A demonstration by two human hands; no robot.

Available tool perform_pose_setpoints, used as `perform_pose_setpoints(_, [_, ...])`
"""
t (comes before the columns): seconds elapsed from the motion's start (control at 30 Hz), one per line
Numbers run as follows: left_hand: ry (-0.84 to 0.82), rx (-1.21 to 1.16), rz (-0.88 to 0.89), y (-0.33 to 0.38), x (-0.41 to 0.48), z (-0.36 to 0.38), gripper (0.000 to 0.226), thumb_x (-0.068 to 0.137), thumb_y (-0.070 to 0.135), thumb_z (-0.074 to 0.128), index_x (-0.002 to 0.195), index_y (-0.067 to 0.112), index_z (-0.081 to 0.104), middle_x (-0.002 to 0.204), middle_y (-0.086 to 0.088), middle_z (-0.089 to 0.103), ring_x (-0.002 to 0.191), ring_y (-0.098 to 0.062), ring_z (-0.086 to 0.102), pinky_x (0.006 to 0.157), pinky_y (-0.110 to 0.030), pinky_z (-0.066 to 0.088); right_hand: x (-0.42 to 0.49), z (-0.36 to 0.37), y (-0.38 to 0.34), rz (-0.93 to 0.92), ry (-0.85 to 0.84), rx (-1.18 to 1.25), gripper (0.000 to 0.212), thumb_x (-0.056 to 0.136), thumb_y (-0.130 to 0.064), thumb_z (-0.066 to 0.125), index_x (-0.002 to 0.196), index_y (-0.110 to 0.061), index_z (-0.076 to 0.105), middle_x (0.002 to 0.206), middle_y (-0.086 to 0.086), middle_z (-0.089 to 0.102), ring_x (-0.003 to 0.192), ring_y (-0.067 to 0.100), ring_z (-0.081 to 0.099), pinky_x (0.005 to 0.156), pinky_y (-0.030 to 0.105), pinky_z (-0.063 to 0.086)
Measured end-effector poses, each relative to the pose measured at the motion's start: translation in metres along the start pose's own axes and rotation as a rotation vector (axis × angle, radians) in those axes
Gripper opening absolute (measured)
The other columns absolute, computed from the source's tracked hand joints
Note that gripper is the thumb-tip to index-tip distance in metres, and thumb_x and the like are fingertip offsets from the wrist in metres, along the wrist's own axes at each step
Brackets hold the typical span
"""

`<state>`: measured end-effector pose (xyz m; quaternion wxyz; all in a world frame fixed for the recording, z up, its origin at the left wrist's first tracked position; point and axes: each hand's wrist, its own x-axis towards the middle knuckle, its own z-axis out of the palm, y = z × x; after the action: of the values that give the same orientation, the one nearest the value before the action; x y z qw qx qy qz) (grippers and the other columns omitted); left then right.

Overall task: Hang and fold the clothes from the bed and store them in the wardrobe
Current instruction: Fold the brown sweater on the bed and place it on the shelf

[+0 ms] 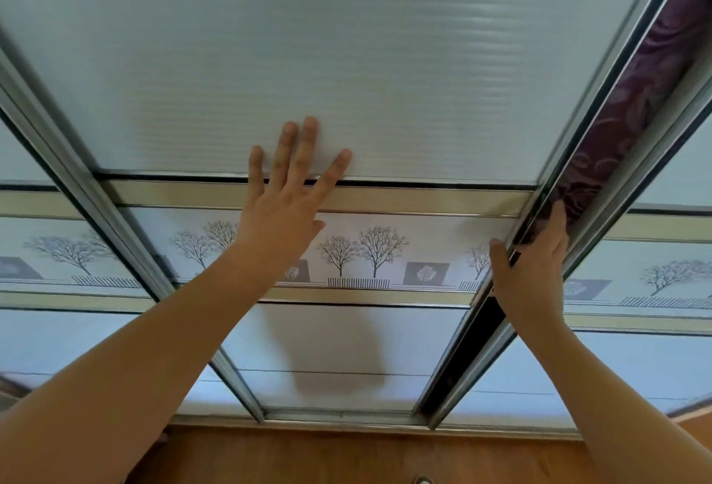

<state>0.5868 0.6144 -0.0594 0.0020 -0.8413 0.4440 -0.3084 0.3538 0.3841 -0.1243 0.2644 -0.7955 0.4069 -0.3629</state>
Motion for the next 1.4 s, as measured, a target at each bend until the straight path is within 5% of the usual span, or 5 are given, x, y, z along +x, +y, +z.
perform_pose_setpoints(0.43, [0.179, -0.271, -0.078, -0.010, -0.008, -0.027, 0.065, 0.090, 0.035, 0.068, 0.147, 0.014, 0.045, 0.162, -0.021, 0.019, 0.152, -0.038, 0.013, 0.115, -0.055, 0.033, 0.021, 0.032, -0.032, -0.141, -0.204, -0.184, 0.027, 0.104, -0.037, 0.047, 0.121, -0.021, 0.032, 0.096, 0.008, 0.058, 0.073, 0.031, 0.057, 0.061, 0.035, 0.041])
perform_pose_setpoints(0.63, [0.292, -0.351, 0.027, 0.012, 0.047, -0.059, 0.075, 0.093, 0.041, 0.065, 0.156, 0.019, 0.031, 0.163, -0.023, 0.012, 0.153, -0.038, 0.007, 0.116, -0.056, 0.032, 0.024, 0.063, -0.048, -0.259, -0.371, -0.250, 0.029, 0.103, -0.045, 0.040, 0.123, -0.026, 0.032, 0.105, 0.009, 0.065, 0.090, 0.035, 0.067, 0.070, 0.041, 0.053])
perform_pose_setpoints(0.87, [0.463, -0.202, 0.033, -0.006, 0.107, -0.107, 0.082, 0.095, 0.060, 0.053, 0.158, 0.018, 0.023, 0.161, -0.032, 0.012, 0.150, -0.047, 0.007, 0.121, -0.059, 0.014, 0.019, 0.093, -0.075, -0.576, -0.354, -0.445, 0.046, 0.093, -0.048, 0.062, 0.117, -0.009, 0.056, 0.070, 0.008, 0.069, 0.053, 0.024, 0.066, 0.040, 0.026, 0.034])
perform_pose_setpoints(1.07, [0.410, 0.054, -0.004, -0.023, 0.123, -0.120, 0.087, 0.088, 0.068, 0.054, 0.159, 0.027, 0.024, 0.160, -0.033, 0.013, 0.148, -0.054, 0.008, 0.117, -0.068, 0.011, 0.019, 0.128, -0.102, -0.561, -0.576, -0.306, 0.045, 0.102, -0.058, 0.033, 0.122, -0.020, 0.045, 0.112, 0.007, 0.069, 0.100, 0.029, 0.067, 0.073, 0.036, 0.047])
perform_pose_setpoints(1.4, [0.377, 0.307, -0.196, -0.076, 0.093, -0.115, 0.090, 0.091, 0.066, 0.052, 0.160, 0.020, 0.017, 0.162, -0.028, 0.011, 0.149, -0.051, 0.007, 0.116, -0.069, 0.009, 0.006, 0.168, -0.159, -0.801, -0.613, -0.256, 0.053, 0.100, -0.065, 0.026, 0.125, -0.023, 0.046, 0.102, -0.002, 0.071, 0.092, 0.020, 0.070, 0.072, 0.034, 0.057])
